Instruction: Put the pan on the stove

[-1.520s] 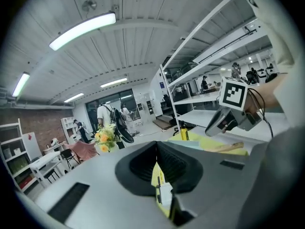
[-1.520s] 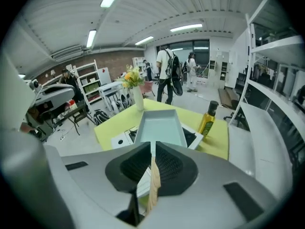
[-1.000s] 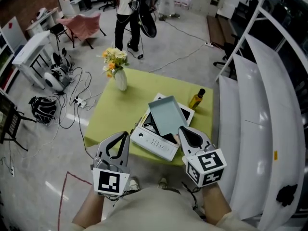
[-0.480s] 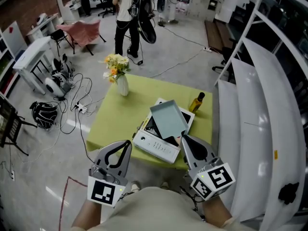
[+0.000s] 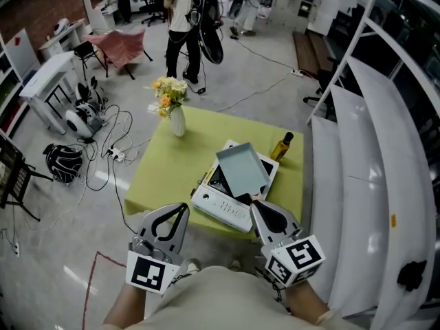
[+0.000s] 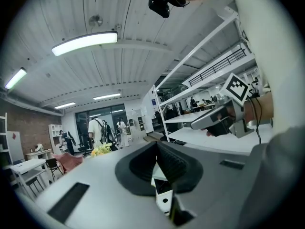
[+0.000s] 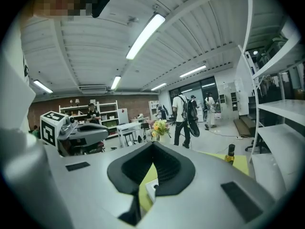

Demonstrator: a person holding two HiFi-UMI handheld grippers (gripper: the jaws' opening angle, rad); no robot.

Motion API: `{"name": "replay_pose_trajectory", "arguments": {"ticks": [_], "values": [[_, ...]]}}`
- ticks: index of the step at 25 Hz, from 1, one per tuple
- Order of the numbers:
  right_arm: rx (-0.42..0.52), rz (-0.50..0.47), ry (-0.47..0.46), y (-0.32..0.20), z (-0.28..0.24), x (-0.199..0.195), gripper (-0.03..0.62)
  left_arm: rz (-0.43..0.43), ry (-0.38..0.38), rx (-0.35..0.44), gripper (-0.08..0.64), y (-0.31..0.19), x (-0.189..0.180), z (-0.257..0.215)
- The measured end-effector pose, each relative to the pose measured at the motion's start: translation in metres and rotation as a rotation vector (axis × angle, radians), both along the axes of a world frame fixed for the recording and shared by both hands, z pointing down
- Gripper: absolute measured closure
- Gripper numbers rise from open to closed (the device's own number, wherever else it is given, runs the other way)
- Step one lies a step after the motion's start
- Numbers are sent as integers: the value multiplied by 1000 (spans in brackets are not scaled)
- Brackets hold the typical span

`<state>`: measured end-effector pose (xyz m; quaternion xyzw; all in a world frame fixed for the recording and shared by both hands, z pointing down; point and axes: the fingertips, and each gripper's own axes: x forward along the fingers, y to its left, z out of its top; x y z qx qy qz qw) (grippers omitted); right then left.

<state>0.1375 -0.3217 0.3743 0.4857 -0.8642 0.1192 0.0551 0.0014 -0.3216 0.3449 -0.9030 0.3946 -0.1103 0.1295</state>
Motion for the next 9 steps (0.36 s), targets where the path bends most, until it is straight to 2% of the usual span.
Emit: {"name": "replay_pose_trajectory", "arguments": {"ticks": [2,6,9], "values": [[-2,1,5,0,0,-1,586,-1,6,-8,552,2,0,1],[32,13,81,0,-2,-2,586,-8,-1,-4,552,4,-2,2],[46,10,73,0,-8,-3,586,-31,7,-9,552,3,-8,3]]}}
